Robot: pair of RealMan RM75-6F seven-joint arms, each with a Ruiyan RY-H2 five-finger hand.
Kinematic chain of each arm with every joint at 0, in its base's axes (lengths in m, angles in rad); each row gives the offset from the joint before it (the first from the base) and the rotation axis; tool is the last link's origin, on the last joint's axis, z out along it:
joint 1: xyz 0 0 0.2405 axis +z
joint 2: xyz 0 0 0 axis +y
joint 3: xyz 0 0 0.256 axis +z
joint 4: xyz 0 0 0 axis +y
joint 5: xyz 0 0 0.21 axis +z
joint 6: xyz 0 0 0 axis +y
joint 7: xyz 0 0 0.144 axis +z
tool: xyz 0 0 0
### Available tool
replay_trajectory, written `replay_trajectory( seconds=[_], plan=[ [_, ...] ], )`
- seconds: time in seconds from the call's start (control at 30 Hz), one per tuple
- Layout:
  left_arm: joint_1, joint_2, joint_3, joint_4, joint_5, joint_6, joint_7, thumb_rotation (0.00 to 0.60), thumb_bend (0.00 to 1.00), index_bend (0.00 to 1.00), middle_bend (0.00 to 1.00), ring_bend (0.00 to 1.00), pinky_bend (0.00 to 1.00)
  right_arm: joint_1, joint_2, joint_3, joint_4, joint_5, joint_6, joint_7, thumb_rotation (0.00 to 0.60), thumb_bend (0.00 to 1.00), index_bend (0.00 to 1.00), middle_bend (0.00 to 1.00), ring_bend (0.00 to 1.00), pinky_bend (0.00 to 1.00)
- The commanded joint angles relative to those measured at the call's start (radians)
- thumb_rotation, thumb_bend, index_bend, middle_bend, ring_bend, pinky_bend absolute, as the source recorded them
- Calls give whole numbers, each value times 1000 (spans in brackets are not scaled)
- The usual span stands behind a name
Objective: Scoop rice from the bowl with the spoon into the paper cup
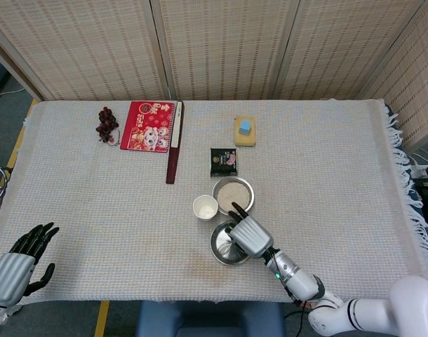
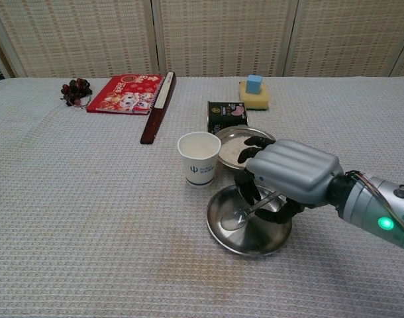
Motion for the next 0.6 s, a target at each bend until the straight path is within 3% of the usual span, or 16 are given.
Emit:
replay_trajectory(
  seconds=[0.03, 0.3, 0.5, 0.6],
  plan=[
    [-2, -2, 1, -1, -2, -6, 7, 600, 485, 0, 0, 0, 154, 3, -8, 9, 2, 21, -42, 1, 600, 296, 276, 391, 111, 0],
    [2, 1, -1, -3, -5, 1, 5, 600, 484, 0, 0, 0, 155, -16, 29, 18, -46, 6, -24, -23, 600, 267, 194, 338, 85, 0],
    [3, 1, -1, -2, -4, 1, 5, 600, 484, 0, 0, 0, 155, -100, 158, 19, -181, -50, 138, 6, 600, 240, 131, 286, 45, 0],
    [3, -1, -1, -3, -5, 1, 9, 600, 485, 0, 0, 0, 155, -170, 249, 1, -253, -64, 236, 7, 600, 227, 80, 211, 5, 0]
  ],
)
